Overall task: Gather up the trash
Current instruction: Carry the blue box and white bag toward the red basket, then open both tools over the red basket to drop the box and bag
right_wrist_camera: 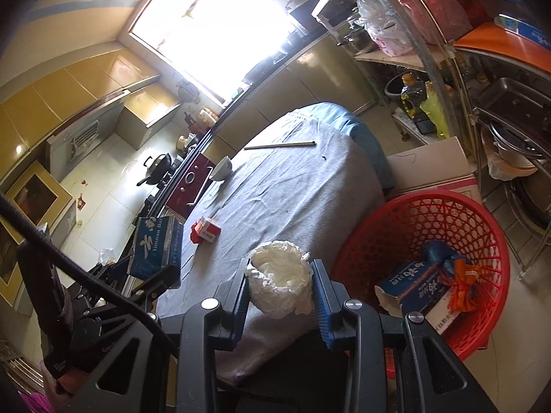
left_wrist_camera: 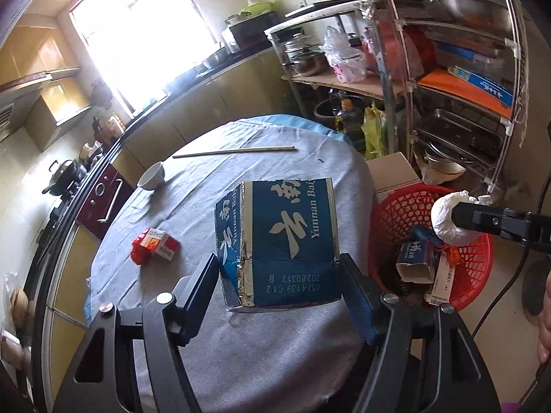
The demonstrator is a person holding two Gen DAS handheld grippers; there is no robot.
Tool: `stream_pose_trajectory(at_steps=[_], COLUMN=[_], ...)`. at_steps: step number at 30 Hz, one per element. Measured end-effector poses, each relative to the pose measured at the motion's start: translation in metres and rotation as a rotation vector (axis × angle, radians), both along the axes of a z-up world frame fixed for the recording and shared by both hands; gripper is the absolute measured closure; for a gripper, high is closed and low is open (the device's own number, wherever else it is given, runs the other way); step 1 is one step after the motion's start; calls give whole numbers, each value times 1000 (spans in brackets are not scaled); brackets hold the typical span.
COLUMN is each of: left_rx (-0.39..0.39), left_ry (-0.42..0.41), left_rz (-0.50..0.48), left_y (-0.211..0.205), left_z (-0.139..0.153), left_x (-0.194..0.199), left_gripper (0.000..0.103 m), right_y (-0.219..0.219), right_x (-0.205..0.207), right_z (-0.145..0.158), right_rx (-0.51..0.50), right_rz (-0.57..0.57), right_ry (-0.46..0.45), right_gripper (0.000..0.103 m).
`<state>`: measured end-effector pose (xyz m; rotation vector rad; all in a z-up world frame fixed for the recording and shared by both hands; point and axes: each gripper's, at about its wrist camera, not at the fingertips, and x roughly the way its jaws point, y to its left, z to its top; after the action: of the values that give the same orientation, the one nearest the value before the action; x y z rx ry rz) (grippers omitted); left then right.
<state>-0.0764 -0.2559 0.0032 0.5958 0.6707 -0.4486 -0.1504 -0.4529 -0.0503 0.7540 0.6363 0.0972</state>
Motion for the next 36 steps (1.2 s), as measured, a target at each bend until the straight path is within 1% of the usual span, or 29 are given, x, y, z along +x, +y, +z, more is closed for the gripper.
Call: stream_pose_trajectory(at_steps=[3,5,10,13,16,20,23,25,27,28,30,33,36], left_rx=[-8,-27,-89,-102,-108,-128,-145,-138,-129,-124,-123,-135,-149], left_ry=[18,44,151,199,257,307,343,366,380,381,384,392,345], left_rz=[-22,-50,-117,-154,-201,-235,-260,-276,-281,-273,-257,-242,-241], left_y=[-6,-11,-26,-38,-53,-71,-87,-99,-108,-111,-109,-95,-75], left_z=[-3,-5,-13,-20,-29,-36,-40,-45,-51,-54,-58,-57,-47], left_x=[0,2,9,10,10,9,13,16,19,21,23,23,16], left_gripper=[32,32,32,32,32,32,30,30,30,30,30,30,30], right_y=[-4,-6,-18,-30,-42,-59,-69,-76,-83,-85,-89,-89,-87], right_x=[-2,-3,-11,-16,-20,-25,-24,-23,-23,-25,-29,-33,-35], right_z=[0,0,-1,-4,-8,-17,-27,-35,-45,-49,-51,-47,-40], right_rx=[-2,-2,-14,-18,-19,-3,17,42,84,100,110,79,79], right_rz=[-10,-17,-56,-98,-143,-195,-227,-246,-269,-288,-298,-304,-305], right_ry=[1,2,8,22,40,64,96,115,130,128,108,99,76], right_gripper=[67,67,67,67,67,67,67,66,47,34,34,34,34])
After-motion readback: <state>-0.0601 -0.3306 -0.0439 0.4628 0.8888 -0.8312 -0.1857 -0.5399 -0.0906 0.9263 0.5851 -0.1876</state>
